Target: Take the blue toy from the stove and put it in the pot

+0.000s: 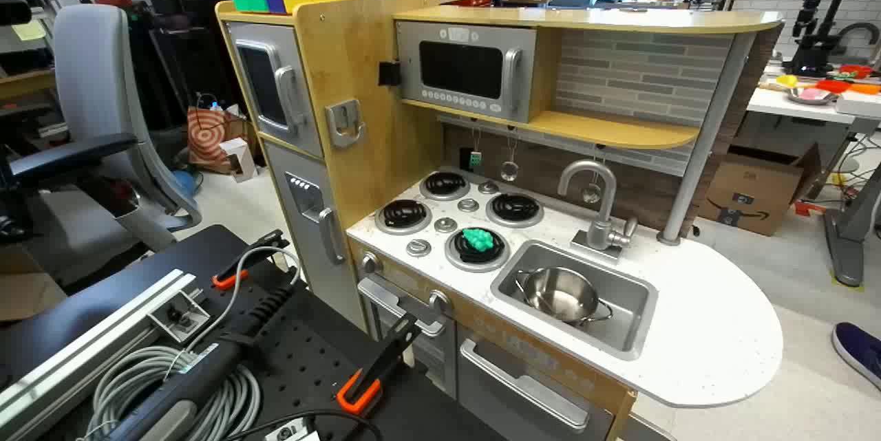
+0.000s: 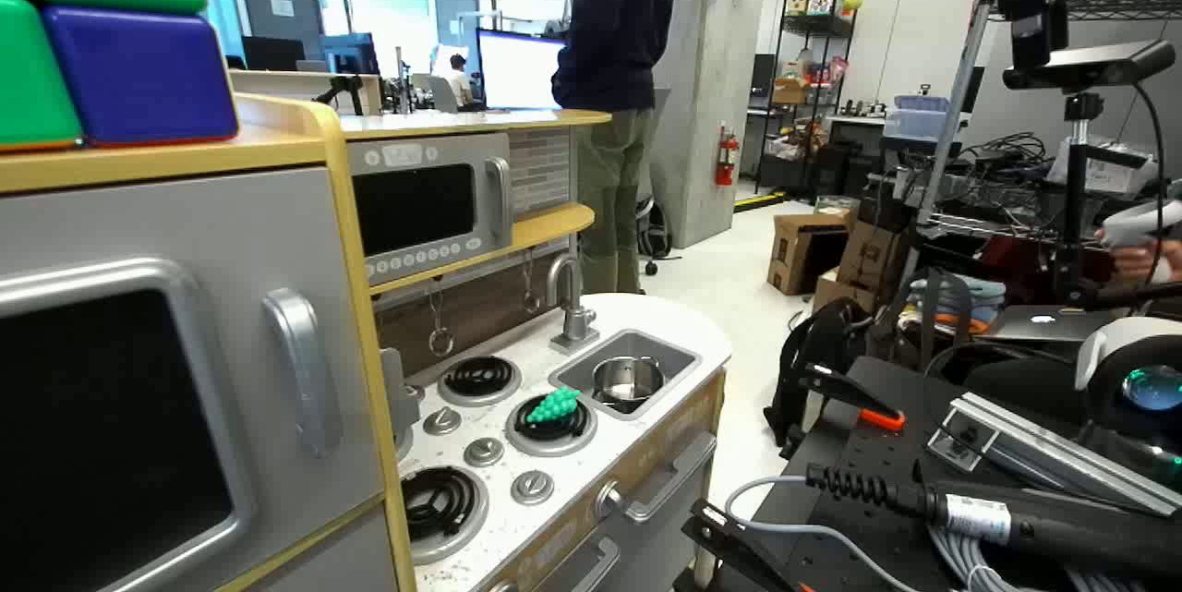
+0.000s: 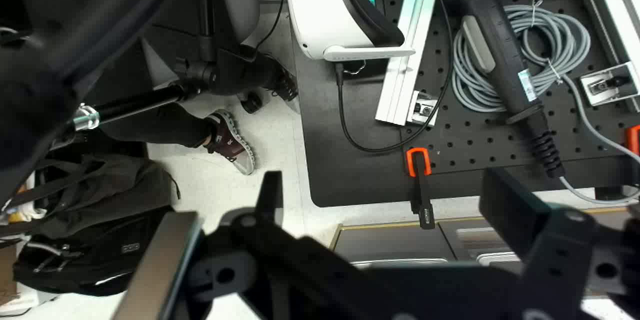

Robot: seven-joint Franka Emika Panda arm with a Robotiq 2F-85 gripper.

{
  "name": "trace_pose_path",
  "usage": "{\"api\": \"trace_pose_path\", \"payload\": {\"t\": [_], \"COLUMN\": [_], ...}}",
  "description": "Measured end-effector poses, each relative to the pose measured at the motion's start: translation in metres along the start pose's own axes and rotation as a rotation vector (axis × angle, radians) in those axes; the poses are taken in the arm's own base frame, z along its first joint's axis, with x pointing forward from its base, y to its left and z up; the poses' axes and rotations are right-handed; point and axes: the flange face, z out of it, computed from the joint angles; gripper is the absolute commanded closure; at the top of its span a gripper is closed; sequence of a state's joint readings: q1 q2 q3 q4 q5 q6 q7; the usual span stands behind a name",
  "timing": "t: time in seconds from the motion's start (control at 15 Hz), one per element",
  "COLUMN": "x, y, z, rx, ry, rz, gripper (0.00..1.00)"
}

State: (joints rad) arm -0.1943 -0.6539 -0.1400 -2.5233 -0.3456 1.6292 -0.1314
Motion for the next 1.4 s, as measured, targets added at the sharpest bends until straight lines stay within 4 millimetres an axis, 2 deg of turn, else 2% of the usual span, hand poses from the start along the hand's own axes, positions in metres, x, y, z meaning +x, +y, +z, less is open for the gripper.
{"api": "trace_pose_path", "payload": {"t": [0.67,0.8,1.07,1.4], "x": [0.000,0.005,0.043,0.117], "y": [0.000,-0.005,-0.046,-0.101], "z": [0.000,0.000,0.012,0.040], "rx": [0.000,0.024,0.131,0.151], "ry": [0.000,0.041,0.251,0.414], "rz": [0.000,0.002,0.052,0.183], "gripper": [0.00,0.00,0.00,0.00]}}
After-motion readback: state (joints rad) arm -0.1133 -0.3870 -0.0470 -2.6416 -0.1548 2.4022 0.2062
